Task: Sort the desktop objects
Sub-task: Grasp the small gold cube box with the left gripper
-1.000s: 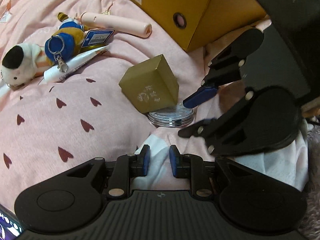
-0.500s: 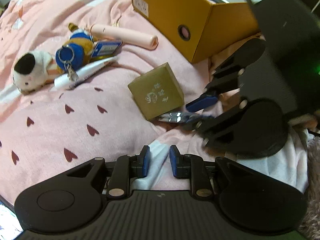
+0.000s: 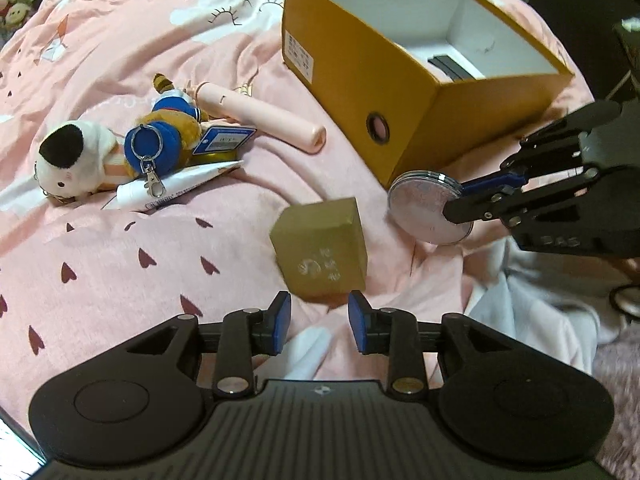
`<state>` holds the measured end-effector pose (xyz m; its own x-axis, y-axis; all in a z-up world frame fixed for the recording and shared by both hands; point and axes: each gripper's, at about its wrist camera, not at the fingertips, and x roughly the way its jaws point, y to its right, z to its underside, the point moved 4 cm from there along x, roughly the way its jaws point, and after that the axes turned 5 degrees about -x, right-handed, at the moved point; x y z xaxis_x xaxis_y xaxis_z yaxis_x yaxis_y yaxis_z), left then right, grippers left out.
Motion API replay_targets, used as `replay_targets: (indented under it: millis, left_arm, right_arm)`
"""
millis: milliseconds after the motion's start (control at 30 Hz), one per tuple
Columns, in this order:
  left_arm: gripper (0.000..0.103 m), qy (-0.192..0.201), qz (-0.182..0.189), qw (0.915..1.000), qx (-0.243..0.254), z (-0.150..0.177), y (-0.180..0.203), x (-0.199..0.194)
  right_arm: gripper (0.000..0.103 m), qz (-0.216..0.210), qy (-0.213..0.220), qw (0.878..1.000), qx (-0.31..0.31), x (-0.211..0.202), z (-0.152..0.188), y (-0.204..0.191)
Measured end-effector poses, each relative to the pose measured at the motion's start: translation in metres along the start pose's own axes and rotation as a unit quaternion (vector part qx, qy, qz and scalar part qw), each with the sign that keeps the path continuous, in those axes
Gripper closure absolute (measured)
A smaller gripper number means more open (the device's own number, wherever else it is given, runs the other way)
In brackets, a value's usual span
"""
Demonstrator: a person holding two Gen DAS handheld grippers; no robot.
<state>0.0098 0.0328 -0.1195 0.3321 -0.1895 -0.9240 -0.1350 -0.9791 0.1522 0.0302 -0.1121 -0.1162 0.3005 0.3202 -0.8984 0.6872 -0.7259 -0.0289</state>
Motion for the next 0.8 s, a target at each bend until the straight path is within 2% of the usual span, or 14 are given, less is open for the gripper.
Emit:
replay_targets:
  millis: [67,133,200,333,433,533,800]
  left_arm:
    - [0.063,-0.002,0.002,1.0000,-0.005,-0.001,0.000,0.002]
    - [0.054,-0.001,0.007,0.9999,-0.014,-0.002,-0.001,0.003]
    - [0.054,0.003,0.009,0.9995,-0.028,-0.004,-0.003,0.003]
    - [0.052,0.013,0.012,0.9987,-0.048,-0.009,-0.004,0.005]
    - [0.041,0.018,0.010,0.9996,-0.021,-0.012,0.007,0.008]
    - [0.037,0.018,0.000,0.9998,0.010,-0.011,0.018,0.014]
    - [0.035,0.008,-0.020,0.9992,0.033,-0.012,0.023,0.038]
  right_arm:
    - [0.090,0.023,-0.010,1.000,-0.005,0.014,-0.003,0.002]
    - [0.090,0.023,-0.023,0.999,-0.004,0.029,0.000,0.001]
    - [0.089,0.013,-0.036,0.999,0.007,0.040,0.005,0.004]
    - [0.086,0.024,-0.050,0.998,0.017,0.056,0.011,0.005]
    - [0.086,0.019,-0.045,0.998,0.025,0.057,0.010,0.006]
    - [0.087,0.014,-0.043,0.999,0.029,0.056,0.011,0.009]
    - [0.089,-0.002,-0.033,0.998,0.047,0.053,0.013,0.014]
